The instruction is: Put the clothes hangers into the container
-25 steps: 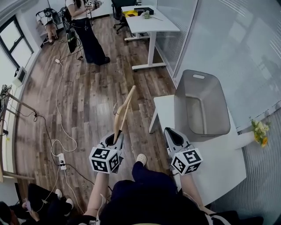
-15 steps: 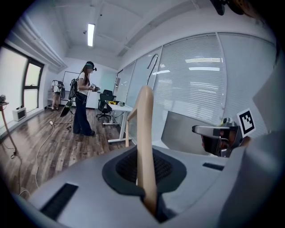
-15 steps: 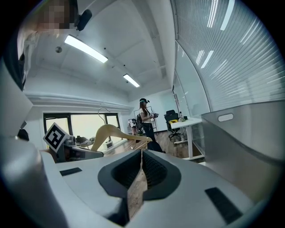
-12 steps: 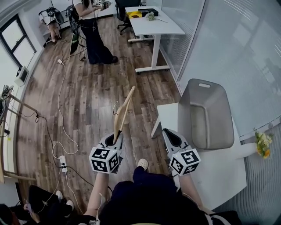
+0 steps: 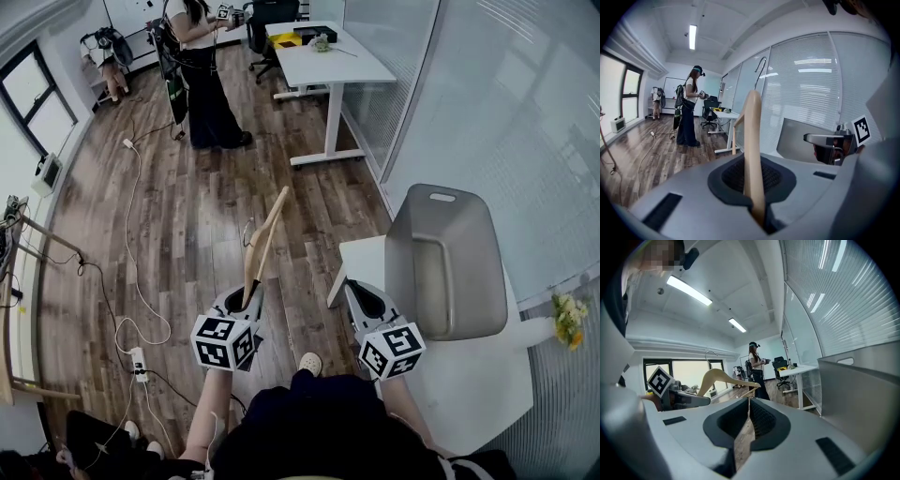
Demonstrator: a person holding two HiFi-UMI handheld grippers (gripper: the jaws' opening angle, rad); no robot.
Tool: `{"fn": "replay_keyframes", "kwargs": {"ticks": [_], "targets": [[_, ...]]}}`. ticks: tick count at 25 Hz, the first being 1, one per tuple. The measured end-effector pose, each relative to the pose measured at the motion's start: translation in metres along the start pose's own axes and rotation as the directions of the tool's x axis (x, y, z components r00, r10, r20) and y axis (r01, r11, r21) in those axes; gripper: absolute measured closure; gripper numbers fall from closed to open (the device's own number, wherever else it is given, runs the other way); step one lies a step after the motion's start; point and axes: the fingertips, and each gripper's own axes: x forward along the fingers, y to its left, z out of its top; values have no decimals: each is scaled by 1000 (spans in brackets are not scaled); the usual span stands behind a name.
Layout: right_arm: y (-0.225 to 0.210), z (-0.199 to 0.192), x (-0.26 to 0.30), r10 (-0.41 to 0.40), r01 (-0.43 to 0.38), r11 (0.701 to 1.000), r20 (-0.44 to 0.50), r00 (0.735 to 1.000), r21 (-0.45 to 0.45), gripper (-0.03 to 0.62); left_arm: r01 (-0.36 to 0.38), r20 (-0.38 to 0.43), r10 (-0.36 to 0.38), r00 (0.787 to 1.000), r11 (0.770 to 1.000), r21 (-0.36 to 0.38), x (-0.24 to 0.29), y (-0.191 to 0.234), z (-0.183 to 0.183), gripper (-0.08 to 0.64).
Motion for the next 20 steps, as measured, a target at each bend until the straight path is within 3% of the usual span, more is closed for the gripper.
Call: {"fn": "replay_keyframes", "kwargs": {"ticks": [9,20], "targets": [[-16,7,16,-43,43,999,24,999,17,559,28,-1,-28,1000,997,66,17,10,13,537],[-31,13,30,-108,106,994,35,994,35,559,96,-27,-95,995,995,32,49,23,22,537]]}}
